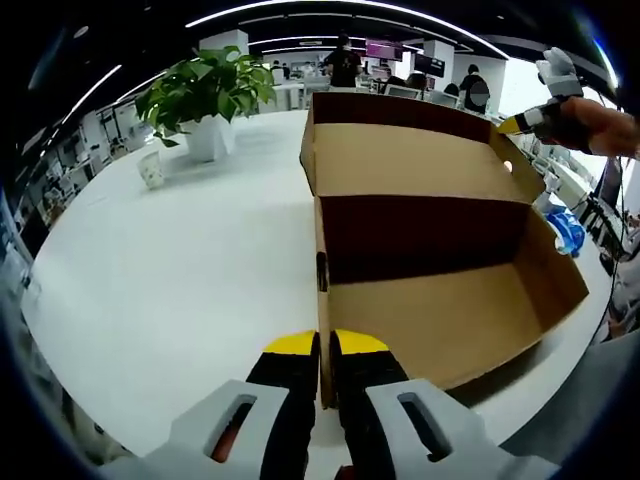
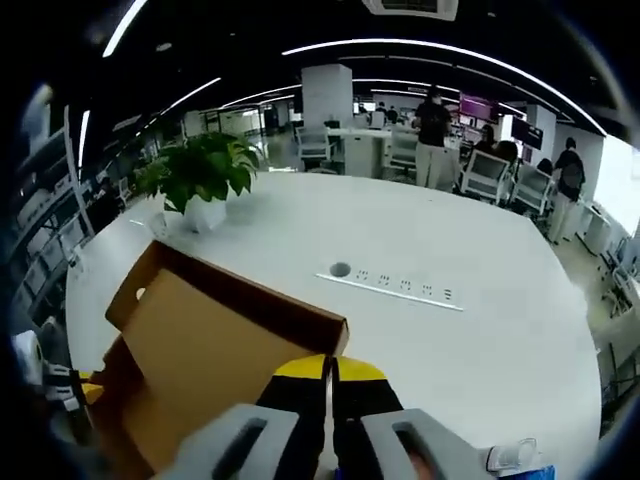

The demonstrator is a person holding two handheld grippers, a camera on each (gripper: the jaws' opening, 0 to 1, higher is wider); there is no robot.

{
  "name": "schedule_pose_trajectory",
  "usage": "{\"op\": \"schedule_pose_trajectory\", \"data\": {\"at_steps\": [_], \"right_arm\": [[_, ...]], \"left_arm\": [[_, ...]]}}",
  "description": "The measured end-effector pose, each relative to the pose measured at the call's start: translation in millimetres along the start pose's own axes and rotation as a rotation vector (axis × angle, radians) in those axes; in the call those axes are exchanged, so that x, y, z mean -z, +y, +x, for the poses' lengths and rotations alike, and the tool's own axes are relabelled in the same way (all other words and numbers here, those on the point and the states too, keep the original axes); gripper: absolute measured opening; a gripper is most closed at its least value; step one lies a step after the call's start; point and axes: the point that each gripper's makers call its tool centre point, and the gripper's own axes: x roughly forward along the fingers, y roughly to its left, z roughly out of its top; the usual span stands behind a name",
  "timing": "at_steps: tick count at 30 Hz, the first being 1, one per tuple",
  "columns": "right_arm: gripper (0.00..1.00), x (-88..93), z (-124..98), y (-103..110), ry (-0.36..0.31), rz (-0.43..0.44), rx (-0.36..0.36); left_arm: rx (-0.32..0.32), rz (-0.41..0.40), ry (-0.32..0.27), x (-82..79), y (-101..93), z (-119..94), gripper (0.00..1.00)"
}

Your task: Operate the shoe box by opening the lid, removing the specified soft item, and placing it in the target area until the item is outside and the box remains undamaged.

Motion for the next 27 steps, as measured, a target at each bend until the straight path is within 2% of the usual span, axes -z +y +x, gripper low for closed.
{"op": "schedule_pose_trajectory", "data": {"at_steps": [15, 27], "right_arm": [[0.00, -8.7, -51.1, 20.8, -0.096, -0.046, 0.019], [0.00, -1.4, -87.0, 40.0, -0.150, -0.084, 0.029]], "left_arm": [[0.007, -0.019, -0.001, 0.7, -2.4, -1.3, 0.03], [0.017, -0.034, -0.002, 0.9, -5.2, -1.3, 0.03]]}}
